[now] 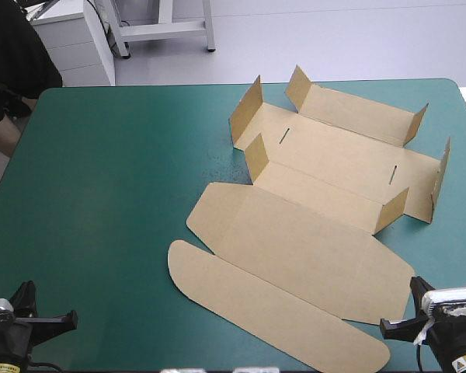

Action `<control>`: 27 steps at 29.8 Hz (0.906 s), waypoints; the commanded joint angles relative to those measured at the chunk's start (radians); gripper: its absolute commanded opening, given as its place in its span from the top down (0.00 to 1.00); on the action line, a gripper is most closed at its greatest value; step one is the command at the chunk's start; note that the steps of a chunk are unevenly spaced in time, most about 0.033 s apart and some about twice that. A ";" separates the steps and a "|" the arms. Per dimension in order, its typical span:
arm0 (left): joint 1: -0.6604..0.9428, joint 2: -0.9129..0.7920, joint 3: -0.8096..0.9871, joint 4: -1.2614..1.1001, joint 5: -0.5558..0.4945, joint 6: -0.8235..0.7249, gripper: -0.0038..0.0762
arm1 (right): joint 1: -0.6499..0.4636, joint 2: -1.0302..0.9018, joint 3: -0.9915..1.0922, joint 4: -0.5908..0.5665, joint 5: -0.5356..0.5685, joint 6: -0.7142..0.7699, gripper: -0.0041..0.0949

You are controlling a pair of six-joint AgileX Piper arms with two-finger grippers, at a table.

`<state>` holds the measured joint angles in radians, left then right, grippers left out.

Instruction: Fold the box

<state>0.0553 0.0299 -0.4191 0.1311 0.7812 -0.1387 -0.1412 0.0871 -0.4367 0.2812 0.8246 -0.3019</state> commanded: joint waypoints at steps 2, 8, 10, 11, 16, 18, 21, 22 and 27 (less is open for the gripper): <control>-0.004 0.020 -0.023 0.003 -0.074 -0.003 0.96 | 0.001 0.015 -0.027 0.015 -0.072 -0.009 0.98; -0.004 0.020 -0.023 0.003 -0.074 -0.003 0.96 | 0.001 0.015 -0.027 0.015 -0.072 -0.009 0.98; -0.004 0.020 -0.023 0.003 -0.074 -0.003 0.96 | 0.001 0.015 -0.027 0.015 -0.072 -0.009 0.98; -0.004 0.020 -0.023 0.003 -0.074 -0.003 0.96 | 0.001 0.015 -0.027 0.015 -0.072 -0.009 0.98; -0.004 0.020 -0.023 0.003 -0.074 -0.003 0.96 | 0.001 0.015 -0.027 0.015 -0.072 -0.009 0.94; -0.004 0.020 -0.023 0.003 -0.074 -0.003 0.96 | 0.001 0.015 -0.027 0.015 -0.072 -0.009 0.87; -0.004 0.020 -0.023 0.003 -0.074 -0.003 0.96 | 0.001 0.015 -0.027 0.015 -0.072 -0.009 0.71; -0.004 0.020 -0.023 0.003 -0.074 -0.005 0.96 | 0.001 0.015 -0.027 0.015 -0.072 -0.009 0.62; -0.004 0.020 -0.023 0.003 -0.074 -0.005 0.96 | 0.001 0.015 -0.027 0.015 -0.072 -0.007 0.32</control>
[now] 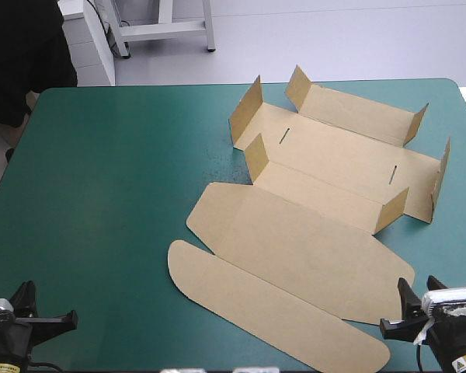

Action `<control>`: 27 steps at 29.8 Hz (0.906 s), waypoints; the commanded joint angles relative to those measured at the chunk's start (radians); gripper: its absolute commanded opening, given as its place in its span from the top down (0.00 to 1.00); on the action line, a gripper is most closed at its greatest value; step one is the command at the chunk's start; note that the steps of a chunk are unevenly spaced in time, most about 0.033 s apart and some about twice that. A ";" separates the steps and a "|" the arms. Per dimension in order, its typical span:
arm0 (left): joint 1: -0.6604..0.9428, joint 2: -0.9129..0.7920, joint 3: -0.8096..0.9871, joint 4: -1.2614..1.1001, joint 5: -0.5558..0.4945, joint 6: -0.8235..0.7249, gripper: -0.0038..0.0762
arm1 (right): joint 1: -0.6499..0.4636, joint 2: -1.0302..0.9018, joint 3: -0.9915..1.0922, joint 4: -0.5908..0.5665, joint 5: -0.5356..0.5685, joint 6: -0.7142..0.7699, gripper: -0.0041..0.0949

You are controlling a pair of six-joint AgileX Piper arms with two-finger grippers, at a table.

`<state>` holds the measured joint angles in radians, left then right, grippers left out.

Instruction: Fold the box

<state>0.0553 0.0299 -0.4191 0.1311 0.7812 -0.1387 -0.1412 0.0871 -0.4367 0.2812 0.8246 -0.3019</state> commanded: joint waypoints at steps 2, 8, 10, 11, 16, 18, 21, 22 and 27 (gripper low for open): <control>-0.004 0.020 -0.023 0.003 -0.074 -0.005 0.96 | 0.001 0.017 -0.027 0.010 -0.072 0.000 0.26; -0.004 0.020 -0.023 0.003 -0.074 -0.005 0.96 | 0.001 0.021 -0.027 -0.006 -0.072 0.054 0.26; -0.004 0.020 -0.023 0.003 -0.074 -0.005 0.96 | 0.001 0.044 -0.040 -0.039 -0.065 0.166 0.26; -0.004 0.020 -0.023 0.003 -0.074 -0.005 0.96 | 0.001 0.061 -0.054 -0.057 -0.055 0.209 0.26; -0.004 0.020 -0.023 0.003 -0.074 -0.003 0.96 | 0.001 0.236 -0.173 -0.097 0.005 0.318 0.26; -0.004 0.020 -0.023 0.003 -0.074 -0.003 0.96 | 0.001 0.330 -0.236 -0.097 0.022 0.350 0.26; -0.004 0.020 -0.023 0.003 -0.074 -0.003 0.96 | 0.001 0.479 -0.352 -0.097 0.084 0.407 0.26; -0.004 0.020 -0.023 0.003 -0.074 -0.003 0.96 | 0.001 0.534 -0.387 -0.094 0.096 0.412 0.26; -0.004 0.020 -0.023 0.003 -0.074 -0.003 0.96 | 0.001 0.767 -0.533 -0.094 0.098 0.445 0.26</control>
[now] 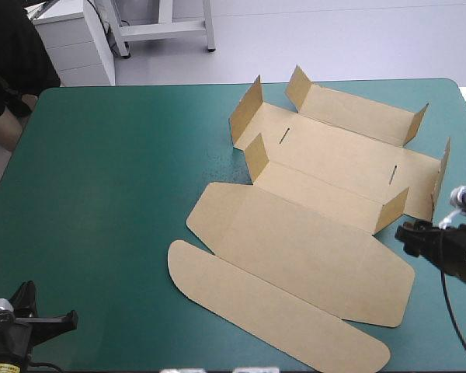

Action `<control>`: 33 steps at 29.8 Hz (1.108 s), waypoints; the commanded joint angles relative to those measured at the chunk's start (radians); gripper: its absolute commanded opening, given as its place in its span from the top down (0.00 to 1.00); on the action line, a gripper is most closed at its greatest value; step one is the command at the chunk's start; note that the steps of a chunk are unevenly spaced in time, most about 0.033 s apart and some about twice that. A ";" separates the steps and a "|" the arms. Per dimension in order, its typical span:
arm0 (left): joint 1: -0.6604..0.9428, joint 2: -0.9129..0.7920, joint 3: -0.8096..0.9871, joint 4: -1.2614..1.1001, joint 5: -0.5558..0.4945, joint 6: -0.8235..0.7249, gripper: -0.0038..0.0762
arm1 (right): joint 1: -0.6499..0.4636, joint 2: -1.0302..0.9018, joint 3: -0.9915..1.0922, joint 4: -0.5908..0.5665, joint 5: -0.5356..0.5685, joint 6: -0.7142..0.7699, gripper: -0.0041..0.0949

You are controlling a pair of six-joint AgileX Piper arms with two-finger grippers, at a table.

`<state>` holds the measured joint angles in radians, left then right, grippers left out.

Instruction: Fold the box

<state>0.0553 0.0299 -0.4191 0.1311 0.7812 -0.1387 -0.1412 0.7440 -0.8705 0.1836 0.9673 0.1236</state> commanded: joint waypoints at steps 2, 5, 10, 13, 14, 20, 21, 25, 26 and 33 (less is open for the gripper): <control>-0.004 0.020 -0.023 0.003 -0.074 -0.003 0.96 | 0.001 0.195 -0.154 0.001 -0.044 0.023 0.26; -0.004 0.020 -0.023 0.003 -0.074 -0.003 0.96 | -0.004 0.312 -0.225 -0.039 -0.037 0.086 0.26; -0.004 0.020 -0.023 0.003 -0.074 -0.003 0.96 | -0.004 0.477 -0.320 -0.055 0.018 0.137 0.26; -0.004 0.020 -0.023 0.003 -0.074 -0.003 0.96 | -0.004 0.575 -0.355 -0.039 0.052 0.145 0.26; -0.004 0.020 -0.023 0.003 -0.074 -0.003 0.96 | -0.004 0.603 -0.363 -0.019 0.057 0.145 0.26; -0.004 0.020 -0.023 0.003 -0.074 -0.003 0.96 | -0.004 0.713 -0.371 0.038 0.055 0.143 0.26; -0.004 0.020 -0.023 0.003 -0.074 -0.003 0.96 | -0.004 0.726 -0.371 0.030 0.055 0.145 0.26; -0.004 0.020 -0.023 0.003 -0.074 -0.003 0.96 | -0.004 0.757 -0.371 0.025 0.055 0.150 0.26; -0.004 0.020 -0.023 0.003 -0.074 -0.003 0.96 | -0.004 0.761 -0.371 0.028 0.053 0.150 0.26; -0.004 0.020 -0.023 0.003 -0.074 -0.003 0.96 | -0.004 0.771 -0.371 0.023 0.063 0.169 0.34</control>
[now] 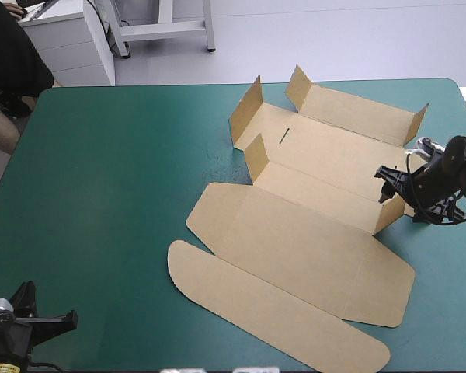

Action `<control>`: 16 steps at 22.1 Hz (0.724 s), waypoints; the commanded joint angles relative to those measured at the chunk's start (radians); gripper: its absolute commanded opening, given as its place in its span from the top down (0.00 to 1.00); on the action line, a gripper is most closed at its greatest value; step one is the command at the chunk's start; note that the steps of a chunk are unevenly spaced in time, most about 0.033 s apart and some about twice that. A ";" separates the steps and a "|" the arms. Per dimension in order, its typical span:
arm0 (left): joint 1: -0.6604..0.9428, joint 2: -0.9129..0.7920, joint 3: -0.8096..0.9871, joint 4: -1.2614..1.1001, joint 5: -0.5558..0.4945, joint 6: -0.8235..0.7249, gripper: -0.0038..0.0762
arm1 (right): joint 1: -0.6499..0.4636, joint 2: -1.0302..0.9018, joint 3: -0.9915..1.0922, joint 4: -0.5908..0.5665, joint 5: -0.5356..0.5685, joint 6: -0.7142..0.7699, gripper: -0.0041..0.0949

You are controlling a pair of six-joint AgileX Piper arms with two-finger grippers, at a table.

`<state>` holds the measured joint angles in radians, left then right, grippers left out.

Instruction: Fold the box

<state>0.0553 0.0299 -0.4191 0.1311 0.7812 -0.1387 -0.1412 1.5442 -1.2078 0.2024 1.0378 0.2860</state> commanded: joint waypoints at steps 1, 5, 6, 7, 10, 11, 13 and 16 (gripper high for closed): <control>-0.004 0.020 -0.023 0.003 -0.074 -0.003 0.96 | -0.004 -0.027 -0.034 0.004 -0.001 0.006 0.38; -0.004 0.020 -0.023 0.003 -0.074 -0.003 0.96 | -0.004 0.011 -0.034 0.004 0.046 0.006 0.67; -0.004 0.020 -0.023 0.003 -0.074 -0.003 0.96 | -0.004 0.020 -0.034 0.004 0.058 0.006 0.74; -0.004 0.020 -0.023 0.003 -0.074 -0.003 0.96 | -0.004 0.043 -0.034 0.004 0.082 0.006 0.92; -0.004 0.020 -0.023 0.003 -0.074 -0.003 0.96 | -0.004 0.052 -0.034 0.006 0.097 0.002 0.98; -0.004 0.020 -0.023 0.003 -0.074 -0.003 0.96 | -0.004 0.052 -0.034 0.006 0.097 -0.005 0.98; -0.004 0.020 -0.023 0.003 -0.074 -0.003 0.96 | -0.004 0.052 -0.044 0.037 0.097 -0.078 0.98; -0.004 0.020 -0.023 0.003 -0.074 -0.003 0.96 | 0.002 0.054 -0.093 0.092 0.096 -0.275 0.98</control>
<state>0.0553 0.0299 -0.4191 0.1311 0.7812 -0.1387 -0.1402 1.6316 -1.2451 0.2660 1.1298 0.1316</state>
